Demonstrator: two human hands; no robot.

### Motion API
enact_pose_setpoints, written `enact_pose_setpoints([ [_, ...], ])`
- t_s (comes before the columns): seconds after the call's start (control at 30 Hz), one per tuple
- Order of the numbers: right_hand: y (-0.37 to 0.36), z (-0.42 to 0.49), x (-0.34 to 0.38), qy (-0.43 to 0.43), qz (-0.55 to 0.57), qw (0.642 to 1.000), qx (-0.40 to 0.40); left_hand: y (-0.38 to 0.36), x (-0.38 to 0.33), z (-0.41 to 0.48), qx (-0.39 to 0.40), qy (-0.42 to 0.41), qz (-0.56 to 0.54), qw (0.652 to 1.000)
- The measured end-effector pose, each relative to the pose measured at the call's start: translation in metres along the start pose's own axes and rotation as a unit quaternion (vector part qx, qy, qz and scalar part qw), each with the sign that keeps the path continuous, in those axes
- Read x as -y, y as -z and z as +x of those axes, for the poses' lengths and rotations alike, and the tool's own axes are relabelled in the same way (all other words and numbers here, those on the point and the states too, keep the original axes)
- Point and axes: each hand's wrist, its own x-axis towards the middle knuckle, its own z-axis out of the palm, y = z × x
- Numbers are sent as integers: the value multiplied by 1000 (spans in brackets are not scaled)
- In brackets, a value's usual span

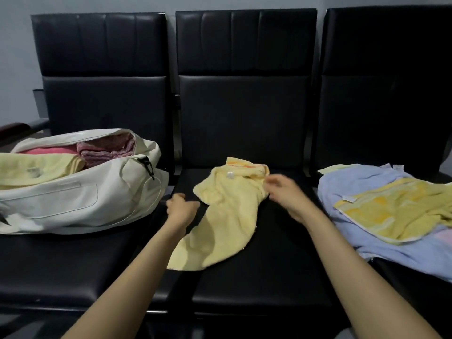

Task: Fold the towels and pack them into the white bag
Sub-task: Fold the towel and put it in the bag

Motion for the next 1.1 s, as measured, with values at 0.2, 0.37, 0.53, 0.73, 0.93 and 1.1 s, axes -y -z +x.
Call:
enact_pose_setpoints([
  [0.2,-43,-35,-4,-62,-197,967,149,-7,17,-16,253,53,102,961],
  [0.37,-59,-26,-19,-122,1,984,127,-21,17,-36,374,55,-96,921],
  [0.53,-39,-20,-11,-148,343,915,149,-30,13,-37,260,147,-324,897],
  [0.73,-1,-15,-11,-133,280,949,54,-13,0,-27,191,113,-283,933],
  [0.93,22,-3,-33,8,-243,961,-129,8,21,-16,-21,-136,347,928],
  [1.1,3,-23,-37,78,-393,916,22,12,34,-13,69,-257,362,893],
])
